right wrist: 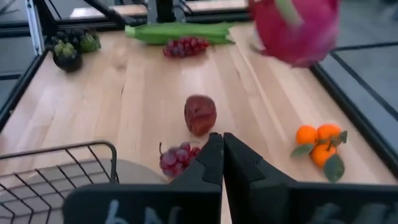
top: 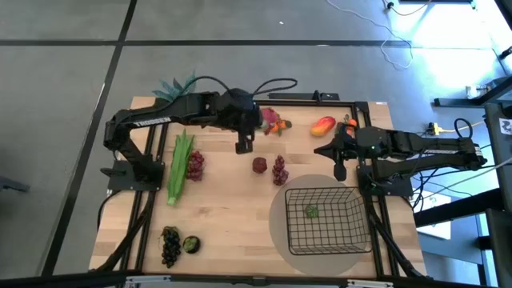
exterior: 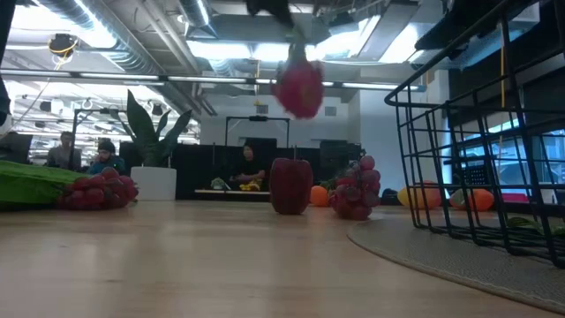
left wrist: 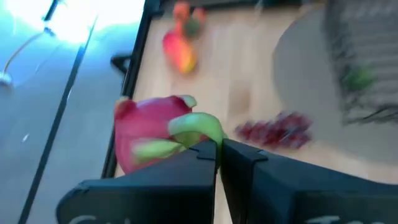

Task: Build produce basket
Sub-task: Put the red dragon fruit into the black wire basket

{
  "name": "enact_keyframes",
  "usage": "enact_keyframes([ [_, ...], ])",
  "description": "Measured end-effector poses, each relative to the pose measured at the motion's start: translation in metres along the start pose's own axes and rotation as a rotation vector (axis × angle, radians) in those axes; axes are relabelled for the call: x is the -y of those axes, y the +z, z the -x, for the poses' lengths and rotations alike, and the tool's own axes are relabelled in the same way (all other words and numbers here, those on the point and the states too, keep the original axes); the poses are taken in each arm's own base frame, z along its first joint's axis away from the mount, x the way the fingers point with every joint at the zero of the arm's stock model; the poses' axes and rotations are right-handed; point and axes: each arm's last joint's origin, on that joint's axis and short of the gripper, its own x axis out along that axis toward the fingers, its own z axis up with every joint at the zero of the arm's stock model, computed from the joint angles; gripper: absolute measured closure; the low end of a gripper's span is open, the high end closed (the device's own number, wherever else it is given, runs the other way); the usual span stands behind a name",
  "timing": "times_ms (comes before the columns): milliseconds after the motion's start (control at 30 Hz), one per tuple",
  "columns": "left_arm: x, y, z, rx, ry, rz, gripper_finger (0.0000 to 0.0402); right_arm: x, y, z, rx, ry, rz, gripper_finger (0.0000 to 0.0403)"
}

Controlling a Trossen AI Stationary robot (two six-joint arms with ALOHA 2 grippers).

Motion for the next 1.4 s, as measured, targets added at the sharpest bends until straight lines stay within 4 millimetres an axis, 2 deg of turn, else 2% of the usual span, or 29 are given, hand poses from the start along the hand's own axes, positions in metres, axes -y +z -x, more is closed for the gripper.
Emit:
enact_keyframes([
  [167,0.023,0.023,0.025,0.115,-0.061,0.061,0.0401,0.000,0.022,0.014,0.079,0.013,0.060,0.0402],
  [367,0.053,0.037,0.038,0.231,-0.143,0.103,0.0401,-0.002,0.042,0.030,0.157,0.114,0.113,0.0403],
  [600,0.088,0.046,0.048,0.316,-0.230,0.078,0.0401,-0.004,0.043,0.032,0.161,0.170,0.185,0.0403],
  [800,0.112,0.052,0.050,0.388,-0.280,0.071,0.0401,-0.009,0.040,0.034,0.148,0.356,0.226,0.0403],
  [933,0.123,0.054,0.040,0.390,-0.299,0.082,0.0401,-0.012,0.036,0.038,0.126,0.498,0.223,0.0403],
  [1133,0.142,0.055,0.005,0.388,-0.330,0.088,0.0401,-0.015,0.032,0.043,0.096,0.666,0.204,0.0403],
  [1400,0.161,0.051,-0.032,0.352,-0.414,0.141,0.0401,-0.016,0.025,0.043,0.019,0.735,0.188,0.0403],
])
